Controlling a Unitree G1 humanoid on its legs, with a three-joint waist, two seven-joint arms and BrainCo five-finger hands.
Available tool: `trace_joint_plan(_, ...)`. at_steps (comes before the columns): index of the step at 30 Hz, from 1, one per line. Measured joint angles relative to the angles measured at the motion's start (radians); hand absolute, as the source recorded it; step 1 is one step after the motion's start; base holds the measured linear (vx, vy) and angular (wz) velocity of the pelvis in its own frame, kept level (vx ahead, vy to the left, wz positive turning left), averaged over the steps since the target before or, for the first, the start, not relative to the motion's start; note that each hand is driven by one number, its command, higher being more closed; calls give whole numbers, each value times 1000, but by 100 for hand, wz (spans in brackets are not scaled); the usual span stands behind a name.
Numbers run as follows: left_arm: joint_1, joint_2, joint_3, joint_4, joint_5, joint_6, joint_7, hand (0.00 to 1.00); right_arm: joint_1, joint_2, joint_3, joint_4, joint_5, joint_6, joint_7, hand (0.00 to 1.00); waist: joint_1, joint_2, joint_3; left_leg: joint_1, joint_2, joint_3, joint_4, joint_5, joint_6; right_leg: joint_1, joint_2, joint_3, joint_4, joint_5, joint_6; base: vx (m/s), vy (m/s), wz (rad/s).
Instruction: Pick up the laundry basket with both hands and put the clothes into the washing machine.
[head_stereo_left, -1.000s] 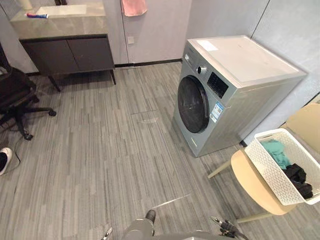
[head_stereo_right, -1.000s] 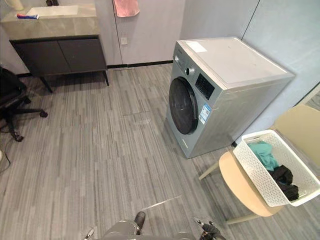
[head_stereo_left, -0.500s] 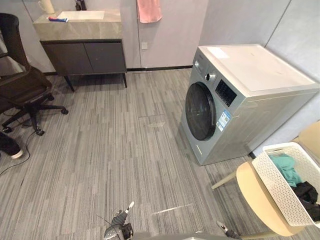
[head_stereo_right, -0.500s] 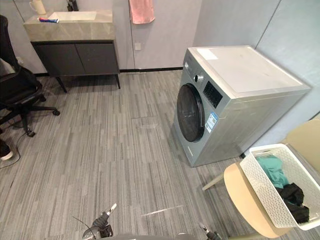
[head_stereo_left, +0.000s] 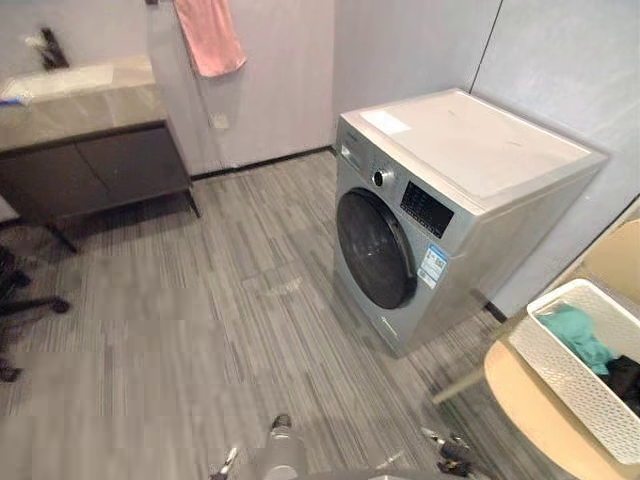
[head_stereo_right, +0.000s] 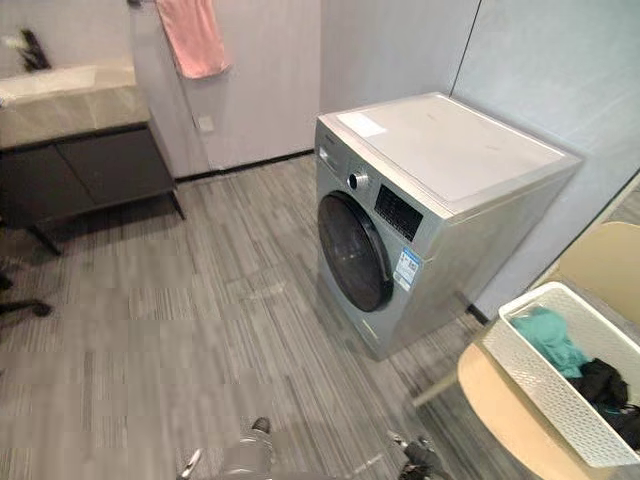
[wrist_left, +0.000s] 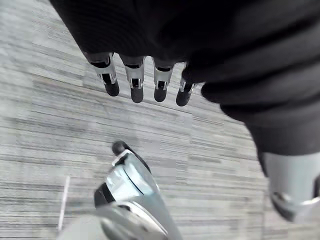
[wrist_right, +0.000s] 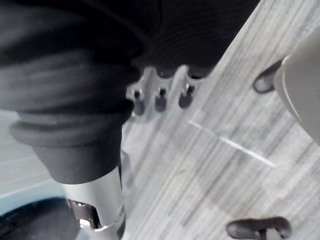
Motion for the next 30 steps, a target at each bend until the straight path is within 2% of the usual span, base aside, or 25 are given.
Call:
trace_joint_plan(1,0,15,14,15,2,2,-1,0,7,9,-16,12,-3,0,-1,0,1,-12,2,5,-10,7,14,2,6,-6,-7,23,25,46,2,250,223,1)
trace_joint_plan(2,10,9,40,18,1,5,-2,0,6,6,-38,28,-9,-1,-3,0,15,-14,2,25,-14,26,39,-8,15,-7,-15,64,58,85,17,229,242,-11)
trace_joint_plan(3,13,6,45,18,1,5,-2,0,5,5,-47,33,-14,-1,-4,0,16,-15,0,34,-22,39,45,-19,27,-7,-19,81,74,98,29,185,233,-20)
trace_joint_plan(5,15,6,44,18,2,7,-2,0,6,-12,-84,40,-25,-3,-3,0,13,-11,-22,27,-59,67,92,-65,65,-33,-54,115,130,133,80,126,236,-15)
trace_joint_plan(7,2,6,12,18,3,7,-3,0,5,-29,-86,40,-27,-3,-3,0,12,-8,-37,16,-80,90,114,-87,94,-87,-67,143,206,167,99,93,241,-24)
trace_joint_plan(8,3,7,-5,13,3,8,-3,0,-4,-34,-86,41,-27,-2,-3,0,11,0,-37,16,-86,106,112,-96,98,-118,-69,153,246,188,94,66,257,-38)
trace_joint_plan(9,1,10,-38,5,4,7,-2,0,-8,-39,-80,41,-27,-1,-4,0,8,13,-36,27,-93,130,97,-103,113,-183,-71,167,340,249,74,33,276,-50)
trace_joint_plan(10,-9,16,-83,5,4,7,-2,0,-9,-41,-58,36,-27,3,-5,0,5,13,-31,51,-94,157,70,-103,127,-250,-78,160,428,342,39,21,203,-54)
trace_joint_plan(11,-9,20,-105,5,4,7,-1,0,-9,-45,-31,28,-27,6,-6,0,5,21,-31,70,-95,176,55,-105,131,-272,-86,152,454,394,24,31,295,-63)
trace_joint_plan(12,-9,24,-148,-1,5,6,1,0,-9,-56,41,-17,-24,13,-8,0,-2,38,-28,109,-90,207,26,-108,135,-294,-100,121,472,470,-11,18,298,-73)
trace_joint_plan(13,-9,30,-165,-14,5,1,2,0,-13,-50,115,-86,-21,14,-8,0,-14,50,-17,133,-73,243,6,-109,164,-324,-103,82,504,434,-7,5,298,-79)
trace_joint_plan(14,-9,37,-167,-20,6,-1,3,0,-16,-42,154,-123,-21,13,-8,0,-16,45,-15,145,-68,260,-3,-106,178,-343,-101,56,521,385,-4,-28,217,-100)
trace_joint_plan(15,-14,44,-167,-42,9,-3,4,0,-22,-22,220,-208,-25,12,-6,0,-16,27,-8,166,-54,291,-16,-108,181,-376,-84,-14,530,282,-12,-52,164,-100)
trace_joint_plan(16,-22,46,-169,-48,11,-5,3,0,-22,-10,262,-289,-28,7,-5,0,-16,23,-5,174,-36,308,-19,-110,188,-402,-46,-77,513,202,-1,-64,142,-100)
trace_joint_plan(17,-37,44,-175,-47,11,-6,2,0,-24,-7,281,-335,-30,-4,-6,0,-17,18,-4,179,-26,326,-28,-111,190,-415,-11,-122,470,167,18,-55,70,-69)
trace_joint_plan(18,-45,41,-174,-49,10,-9,0,0,-24,-9,294,-369,-30,-8,-6,0,-18,12,-4,187,-22,342,-42,-111,190,-415,11,-166,400,150,29,-22,22,-47)
trace_joint_plan(20,-57,46,-178,-47,11,-12,-1,0,-21,-27,317,-415,-36,-15,-8,0,-21,3,-3,192,-36,360,-64,-111,188,-380,39,-224,178,154,22,3,-12,-26)
trace_joint_plan(23,-56,56,-178,-46,11,-11,2,0,10,-52,348,-489,-53,-13,-9,0,-42,-33,-1,209,-98,333,-111,-97,167,-341,11,-229,67,180,-9,33,-80,38)
trace_joint_plan(27,-53,43,-194,-49,11,-13,5,0,21,-83,402,-637,-97,-31,-11,0,-40,-5,1,182,-96,274,-149,-81,142,-346,30,-269,13,177,-11,145,-114,36)
trace_joint_plan(29,-54,42,-217,-53,12,-13,5,0,14,-95,413,-674,-123,-40,-14,0,-34,16,2,134,-87,230,-92,-80,141,-348,47,-302,6,173,-19,166,-105,35)
trace_joint_plan(30,-54,42,-218,-67,15,-14,6,0,-8,-107,445,-675,-147,-44,-19,0,-13,25,24,104,-71,222,-5,-101,131,-340,62,-311,17,156,-34,141,-63,16)
